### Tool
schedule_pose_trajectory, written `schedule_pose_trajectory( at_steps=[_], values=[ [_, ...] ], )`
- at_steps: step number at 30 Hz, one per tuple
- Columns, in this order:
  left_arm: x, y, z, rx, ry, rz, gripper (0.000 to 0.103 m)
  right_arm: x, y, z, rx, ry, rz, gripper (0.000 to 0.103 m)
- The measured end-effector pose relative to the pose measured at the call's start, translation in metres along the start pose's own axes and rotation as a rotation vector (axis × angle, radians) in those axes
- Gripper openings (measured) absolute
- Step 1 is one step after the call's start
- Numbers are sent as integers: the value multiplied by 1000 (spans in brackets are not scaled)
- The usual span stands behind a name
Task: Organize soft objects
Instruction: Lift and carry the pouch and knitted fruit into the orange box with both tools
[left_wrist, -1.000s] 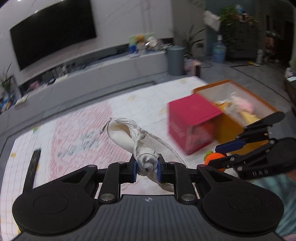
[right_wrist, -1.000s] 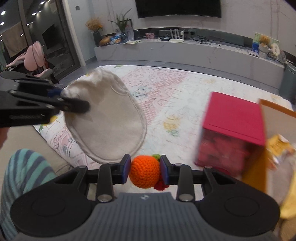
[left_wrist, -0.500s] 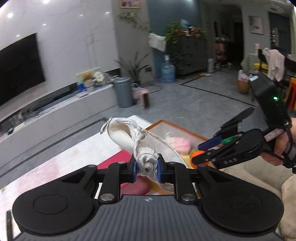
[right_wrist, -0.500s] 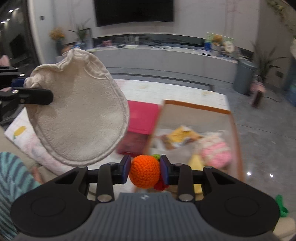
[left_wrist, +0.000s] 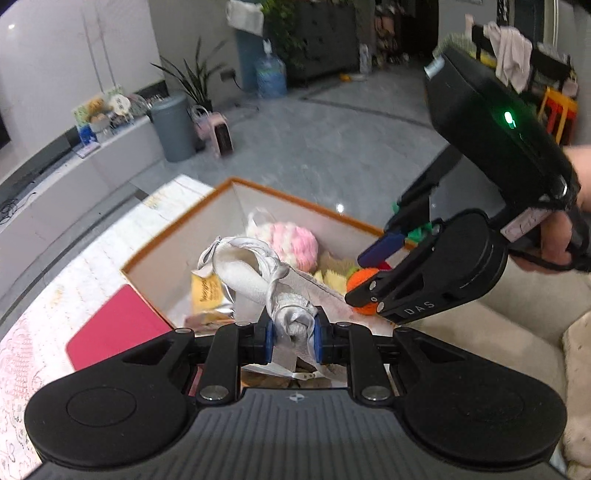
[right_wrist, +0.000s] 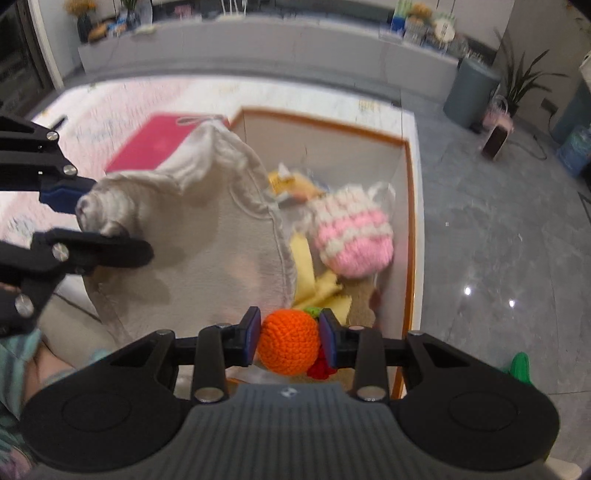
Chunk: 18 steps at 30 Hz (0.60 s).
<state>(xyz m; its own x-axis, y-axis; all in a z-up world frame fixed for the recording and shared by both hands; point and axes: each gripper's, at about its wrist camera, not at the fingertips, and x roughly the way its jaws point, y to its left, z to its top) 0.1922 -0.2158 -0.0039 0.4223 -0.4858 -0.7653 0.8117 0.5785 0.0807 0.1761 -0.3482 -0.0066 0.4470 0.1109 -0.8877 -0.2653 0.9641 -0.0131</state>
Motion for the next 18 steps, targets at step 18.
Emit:
schedule_pose_trajectory(
  at_steps=[18],
  values=[
    [82,2,-30,106,184,80,30,71,-7,4,29,128,48,36]
  ],
)
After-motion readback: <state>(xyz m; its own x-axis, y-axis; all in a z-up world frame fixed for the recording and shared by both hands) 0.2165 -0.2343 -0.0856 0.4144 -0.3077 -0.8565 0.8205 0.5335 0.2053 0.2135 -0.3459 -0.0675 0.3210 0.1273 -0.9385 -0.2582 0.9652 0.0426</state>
